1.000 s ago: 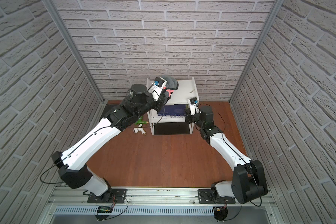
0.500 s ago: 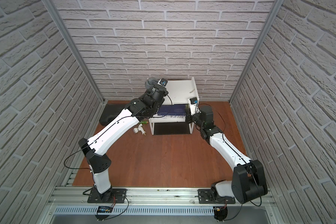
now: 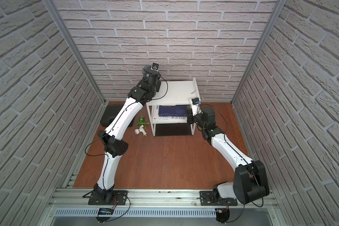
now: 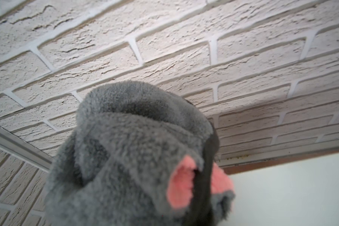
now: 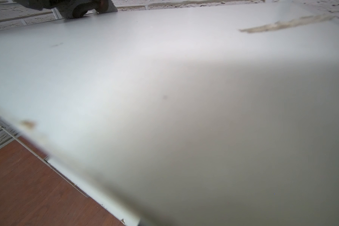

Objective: Wipe the bookshelf clean with a cloth
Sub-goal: Wipe the dust from the shelf.

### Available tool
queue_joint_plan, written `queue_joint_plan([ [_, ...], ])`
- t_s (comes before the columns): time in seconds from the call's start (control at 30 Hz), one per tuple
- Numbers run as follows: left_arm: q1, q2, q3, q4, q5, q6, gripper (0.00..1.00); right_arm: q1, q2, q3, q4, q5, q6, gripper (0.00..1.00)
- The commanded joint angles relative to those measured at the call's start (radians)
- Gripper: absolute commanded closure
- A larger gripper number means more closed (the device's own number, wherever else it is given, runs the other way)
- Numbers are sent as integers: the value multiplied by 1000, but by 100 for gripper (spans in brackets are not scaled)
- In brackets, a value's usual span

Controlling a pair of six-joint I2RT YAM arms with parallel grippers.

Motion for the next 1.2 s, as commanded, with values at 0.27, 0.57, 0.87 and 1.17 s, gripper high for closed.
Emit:
queue_joint_plan([
  [0.27, -107, 90, 11, 56, 148, 99, 100, -2, 58, 21, -75, -37, 44, 97],
  [0.57, 65, 65, 9, 70, 73, -56, 100, -2, 52, 13, -77, -42, 50, 97],
  [0.87, -106, 97, 8, 138, 520, -113, 100, -2, 58, 17, -71, -60, 68, 97],
  [1.17, -84, 10, -101, 18, 480, -144, 100, 5, 59, -20, 61, -147, 78, 97],
])
